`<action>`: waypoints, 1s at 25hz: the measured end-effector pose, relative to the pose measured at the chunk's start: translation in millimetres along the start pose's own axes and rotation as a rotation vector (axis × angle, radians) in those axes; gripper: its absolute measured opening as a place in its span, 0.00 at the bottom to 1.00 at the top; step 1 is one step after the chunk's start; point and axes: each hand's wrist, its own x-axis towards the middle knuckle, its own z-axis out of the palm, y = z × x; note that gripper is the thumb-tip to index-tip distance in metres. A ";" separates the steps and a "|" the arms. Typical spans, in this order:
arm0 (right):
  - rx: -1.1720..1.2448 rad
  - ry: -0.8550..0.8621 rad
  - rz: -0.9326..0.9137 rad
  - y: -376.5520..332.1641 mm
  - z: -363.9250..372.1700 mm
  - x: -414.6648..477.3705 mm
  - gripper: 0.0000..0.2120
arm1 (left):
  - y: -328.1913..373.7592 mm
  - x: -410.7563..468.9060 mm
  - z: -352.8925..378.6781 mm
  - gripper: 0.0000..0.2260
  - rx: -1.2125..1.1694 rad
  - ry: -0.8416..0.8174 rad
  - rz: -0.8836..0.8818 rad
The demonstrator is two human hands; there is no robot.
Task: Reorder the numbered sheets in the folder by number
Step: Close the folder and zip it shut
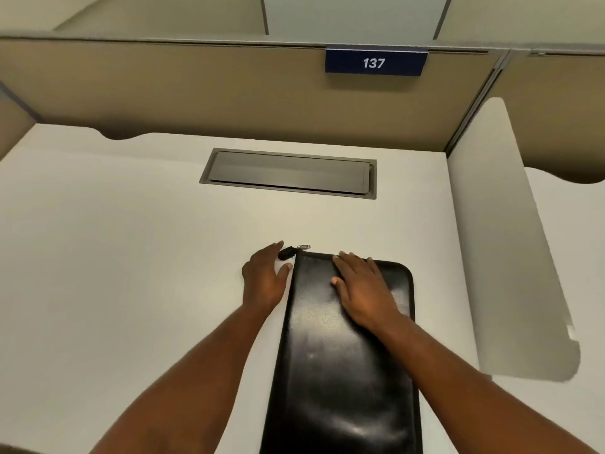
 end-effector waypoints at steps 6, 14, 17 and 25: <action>0.121 -0.008 -0.053 2.7 -2.6 82.1 0.23 | -10.5 29.4 22.1 0.06 0.026 0.178 0.111; 0.388 -0.105 -0.121 3.9 16.7 143.6 0.05 | -20.7 29.7 29.8 0.06 0.072 0.166 0.107; 0.371 -0.117 -0.145 6.6 17.7 149.9 0.04 | -21.0 31.5 31.8 0.05 0.065 0.177 0.107; 0.319 -0.120 -0.181 6.6 19.6 151.2 0.05 | -24.3 32.8 35.9 0.05 0.051 0.199 0.111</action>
